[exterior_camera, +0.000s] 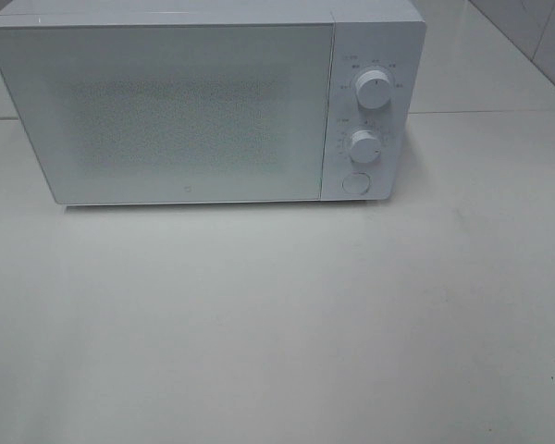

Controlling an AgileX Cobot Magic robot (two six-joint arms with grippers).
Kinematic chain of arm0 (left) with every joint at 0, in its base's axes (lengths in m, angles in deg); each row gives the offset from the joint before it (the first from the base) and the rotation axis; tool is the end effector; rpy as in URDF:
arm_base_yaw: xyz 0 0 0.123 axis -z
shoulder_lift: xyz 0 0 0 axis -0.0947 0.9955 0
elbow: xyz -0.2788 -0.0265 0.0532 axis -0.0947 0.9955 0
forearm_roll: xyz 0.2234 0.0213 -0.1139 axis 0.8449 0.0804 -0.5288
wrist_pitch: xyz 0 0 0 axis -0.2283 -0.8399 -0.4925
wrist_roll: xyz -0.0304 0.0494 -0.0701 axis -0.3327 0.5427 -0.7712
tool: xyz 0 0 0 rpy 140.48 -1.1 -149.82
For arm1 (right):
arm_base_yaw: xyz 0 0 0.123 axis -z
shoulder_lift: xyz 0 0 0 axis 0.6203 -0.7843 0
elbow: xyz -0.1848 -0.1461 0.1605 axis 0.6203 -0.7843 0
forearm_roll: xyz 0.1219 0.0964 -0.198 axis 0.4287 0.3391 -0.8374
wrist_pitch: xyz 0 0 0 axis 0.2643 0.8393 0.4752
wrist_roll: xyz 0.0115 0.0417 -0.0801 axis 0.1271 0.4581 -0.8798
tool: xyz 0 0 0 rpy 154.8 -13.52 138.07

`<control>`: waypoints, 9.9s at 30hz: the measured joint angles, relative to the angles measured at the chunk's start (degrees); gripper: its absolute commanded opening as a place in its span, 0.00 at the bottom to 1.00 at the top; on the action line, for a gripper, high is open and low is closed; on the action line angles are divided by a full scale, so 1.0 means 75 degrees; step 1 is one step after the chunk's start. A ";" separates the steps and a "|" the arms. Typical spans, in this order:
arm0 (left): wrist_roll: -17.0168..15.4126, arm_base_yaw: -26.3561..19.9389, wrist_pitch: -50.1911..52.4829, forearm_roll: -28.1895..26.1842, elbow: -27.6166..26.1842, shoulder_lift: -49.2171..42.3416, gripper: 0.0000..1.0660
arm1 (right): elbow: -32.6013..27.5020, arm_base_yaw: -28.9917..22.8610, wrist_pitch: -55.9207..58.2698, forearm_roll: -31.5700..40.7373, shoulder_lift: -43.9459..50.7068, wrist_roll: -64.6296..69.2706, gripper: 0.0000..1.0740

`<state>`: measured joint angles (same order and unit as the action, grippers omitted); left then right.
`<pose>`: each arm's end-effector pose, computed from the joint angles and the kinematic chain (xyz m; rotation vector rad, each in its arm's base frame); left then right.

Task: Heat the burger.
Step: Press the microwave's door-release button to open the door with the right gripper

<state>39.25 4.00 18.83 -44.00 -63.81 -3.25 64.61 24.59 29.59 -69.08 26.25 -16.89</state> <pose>-0.0089 -0.0120 0.2829 0.0141 2.0226 -0.1434 0.0035 -0.0097 0.2990 -0.0579 1.8160 0.1294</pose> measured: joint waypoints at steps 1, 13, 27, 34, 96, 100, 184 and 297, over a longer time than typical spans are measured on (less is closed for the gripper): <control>0.0000 0.0000 0.0000 0.0000 0.0000 0.0000 0.92 | 0.0008 0.0000 0.0084 0.0000 0.0053 0.0000 0.65; 0.0000 0.0000 0.0000 0.0000 0.0000 0.0000 0.92 | -0.0084 0.0000 0.0947 -0.0084 0.0061 0.0015 0.65; 0.0000 0.0000 0.0000 0.0000 0.0000 0.0000 0.92 | -0.0069 0.0000 0.0947 -0.0115 0.0061 0.0031 0.65; 0.0000 0.0000 0.0000 0.0000 0.0000 0.0000 0.92 | 0.0130 0.0000 -0.0795 -0.0107 -0.0726 0.0160 0.65; 0.0000 0.0000 0.0000 0.0000 0.0000 0.0000 0.92 | -0.0351 -0.2368 -1.3377 0.5241 -1.2750 -0.3415 0.65; 0.0000 0.0000 0.0000 0.0000 0.0000 0.0000 0.92 | -0.0344 -0.3132 -1.4164 0.6287 -1.3262 -0.3476 0.65; 0.0000 0.0000 0.0000 0.0000 0.0000 0.0000 0.92 | 0.2261 -0.2391 -1.3033 0.5768 -1.5936 0.8151 0.00; 0.0000 0.0000 0.0000 0.0000 0.0000 0.0000 0.92 | 0.3025 -0.2544 -1.2040 0.6600 -1.5989 0.6707 0.00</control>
<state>39.25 4.00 18.83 -44.00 -63.81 -3.25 87.30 5.51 -60.70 -19.58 -93.67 33.42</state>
